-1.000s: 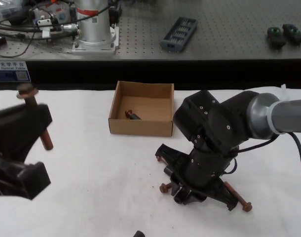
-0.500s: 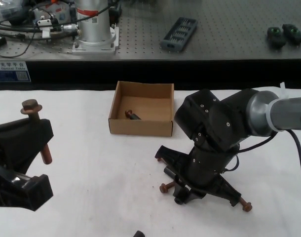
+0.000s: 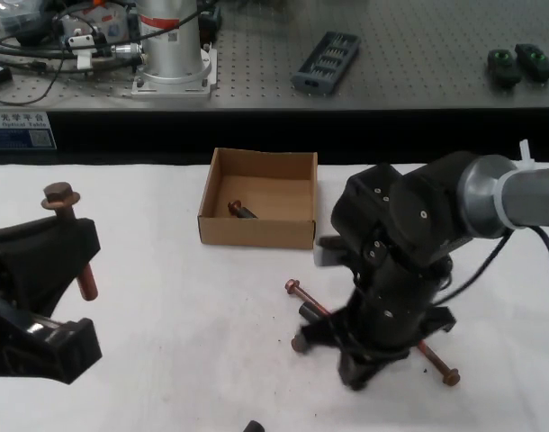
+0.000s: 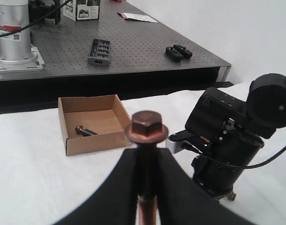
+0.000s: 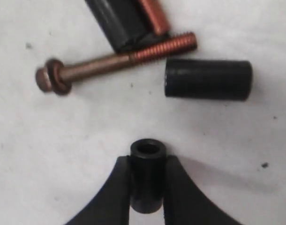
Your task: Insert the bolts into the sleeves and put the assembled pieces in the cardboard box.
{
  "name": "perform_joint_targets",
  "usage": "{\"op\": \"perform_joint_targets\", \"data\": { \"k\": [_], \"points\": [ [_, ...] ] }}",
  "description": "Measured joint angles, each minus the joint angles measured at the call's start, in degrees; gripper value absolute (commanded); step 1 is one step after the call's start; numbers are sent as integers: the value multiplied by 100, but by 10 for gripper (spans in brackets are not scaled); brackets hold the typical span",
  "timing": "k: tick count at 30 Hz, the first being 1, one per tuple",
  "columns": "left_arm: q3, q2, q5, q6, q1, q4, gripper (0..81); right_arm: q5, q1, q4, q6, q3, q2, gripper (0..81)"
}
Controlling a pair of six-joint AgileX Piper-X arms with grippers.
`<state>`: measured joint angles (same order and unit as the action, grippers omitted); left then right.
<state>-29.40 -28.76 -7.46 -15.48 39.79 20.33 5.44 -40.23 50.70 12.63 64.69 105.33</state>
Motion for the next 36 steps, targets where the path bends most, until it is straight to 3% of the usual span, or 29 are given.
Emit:
{"op": "perform_joint_targets", "data": {
  "k": [7,13,24,36],
  "points": [
    [0,-974,614,-135,0,-647,6,-204,48,-568,-528,-1328,-1324,23],
    [5,-2115,968,-428,0,-2281,6,440,140,-2187,-542,-2572,-2533,23],
    [20,-4771,1379,-468,0,-4414,6,1181,246,-4643,-255,-3961,-2563,23],
    [20,-6078,1405,-468,0,-6262,6,1727,256,-6644,-111,-4194,-2563,23]
  ]
}}
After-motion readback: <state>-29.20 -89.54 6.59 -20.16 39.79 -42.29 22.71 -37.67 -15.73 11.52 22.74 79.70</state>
